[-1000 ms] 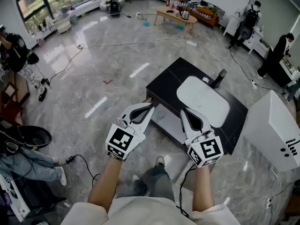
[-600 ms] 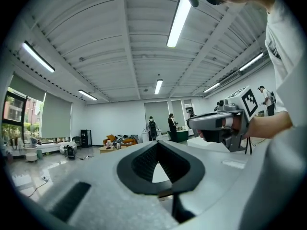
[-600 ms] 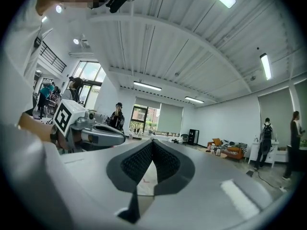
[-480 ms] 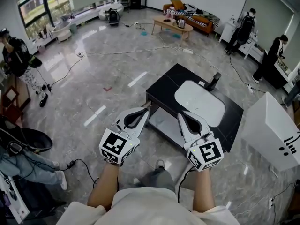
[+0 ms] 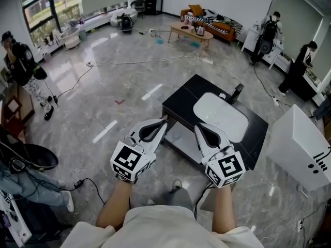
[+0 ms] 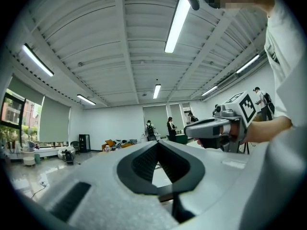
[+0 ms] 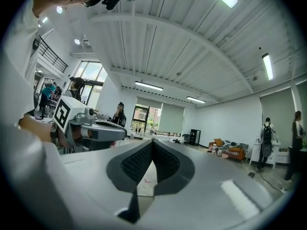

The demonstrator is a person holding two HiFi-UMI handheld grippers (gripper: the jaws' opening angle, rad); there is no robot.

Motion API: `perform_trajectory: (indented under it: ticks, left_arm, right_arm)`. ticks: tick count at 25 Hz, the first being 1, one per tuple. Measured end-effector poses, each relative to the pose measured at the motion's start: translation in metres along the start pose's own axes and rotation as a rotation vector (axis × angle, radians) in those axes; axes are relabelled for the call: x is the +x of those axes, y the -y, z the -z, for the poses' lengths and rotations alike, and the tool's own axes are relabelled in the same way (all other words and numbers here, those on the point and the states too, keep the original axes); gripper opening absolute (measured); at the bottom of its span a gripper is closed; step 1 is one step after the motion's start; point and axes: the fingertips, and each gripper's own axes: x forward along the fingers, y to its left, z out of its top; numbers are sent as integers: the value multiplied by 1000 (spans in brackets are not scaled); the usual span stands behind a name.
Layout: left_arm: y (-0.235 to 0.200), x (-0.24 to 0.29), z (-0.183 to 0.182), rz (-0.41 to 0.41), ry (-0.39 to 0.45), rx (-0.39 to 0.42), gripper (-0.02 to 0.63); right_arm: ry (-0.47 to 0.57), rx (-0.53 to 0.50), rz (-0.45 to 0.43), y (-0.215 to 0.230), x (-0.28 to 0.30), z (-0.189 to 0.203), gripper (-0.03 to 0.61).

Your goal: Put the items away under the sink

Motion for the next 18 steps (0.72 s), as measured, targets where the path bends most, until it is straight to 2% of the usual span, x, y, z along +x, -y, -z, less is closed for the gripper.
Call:
perform_trajectory:
  ticks: [7, 13, 18]
  left_arm:
    - [-1, 2, 9, -6, -25, 9, 5]
    - [-6, 2, 15, 3, -26, -25, 5]
    - [-9, 4, 23, -3, -55, -19, 5]
  right_arm:
    - [-16, -15, 10, 2, -2, 5, 5]
    - [-17, -5, 3, 3, 2, 9, 5]
    - [-22, 5, 1, 4, 6, 11, 5]
